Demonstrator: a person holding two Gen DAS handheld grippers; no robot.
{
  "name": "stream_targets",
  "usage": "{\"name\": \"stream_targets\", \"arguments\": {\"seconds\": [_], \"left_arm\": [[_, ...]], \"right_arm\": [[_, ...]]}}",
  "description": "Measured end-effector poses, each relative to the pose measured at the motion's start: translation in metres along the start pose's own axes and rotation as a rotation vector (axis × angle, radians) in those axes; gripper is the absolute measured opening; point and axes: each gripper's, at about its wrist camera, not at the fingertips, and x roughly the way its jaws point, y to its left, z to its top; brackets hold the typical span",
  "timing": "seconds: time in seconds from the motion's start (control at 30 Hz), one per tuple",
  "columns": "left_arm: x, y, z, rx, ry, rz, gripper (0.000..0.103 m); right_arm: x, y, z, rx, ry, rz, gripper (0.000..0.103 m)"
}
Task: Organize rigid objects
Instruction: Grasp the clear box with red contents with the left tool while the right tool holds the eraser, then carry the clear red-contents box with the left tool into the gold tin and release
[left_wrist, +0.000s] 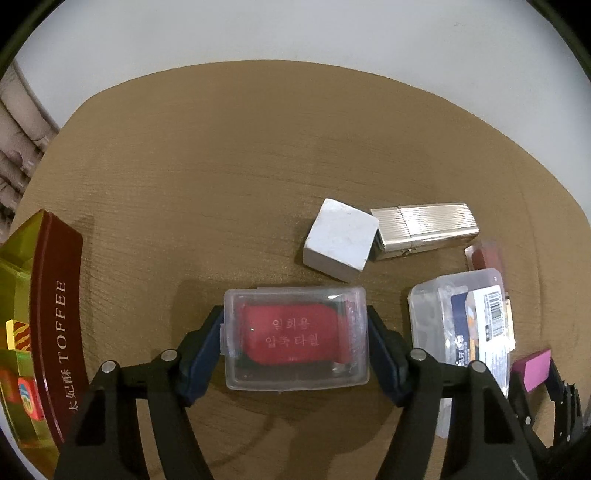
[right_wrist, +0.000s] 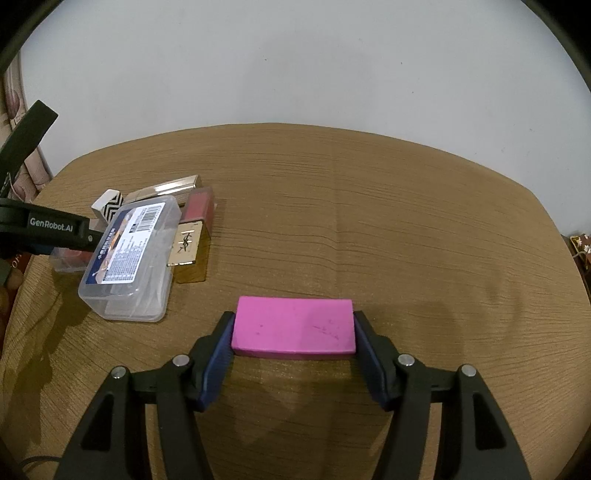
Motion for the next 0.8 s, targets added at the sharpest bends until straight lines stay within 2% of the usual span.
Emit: {"name": "stream_targets", "arguments": {"seconds": [0.13, 0.23, 0.53, 0.8], "left_arm": [[-0.014, 0.007, -0.02, 0.005, -0.02, 0.009, 0.067], [-0.027, 0.009, -0.024, 0.019, -0.059, 0.027, 0.067], [-0.076, 0.013, -0.047, 0.035, -0.13, 0.017, 0.067], [-0.109, 0.039, -0.057, 0.036, -0.139, 0.011, 0.067]], "right_arm": [[0.0, 0.001, 0.0, -0.003, 0.001, -0.004, 0.064], [0.001, 0.002, 0.0, -0.006, 0.002, -0.008, 0.064], [0.004, 0.006, -0.002, -0.007, 0.003, -0.008, 0.064], [0.005, 0.005, -0.001, -0.006, 0.002, -0.008, 0.064]]}}
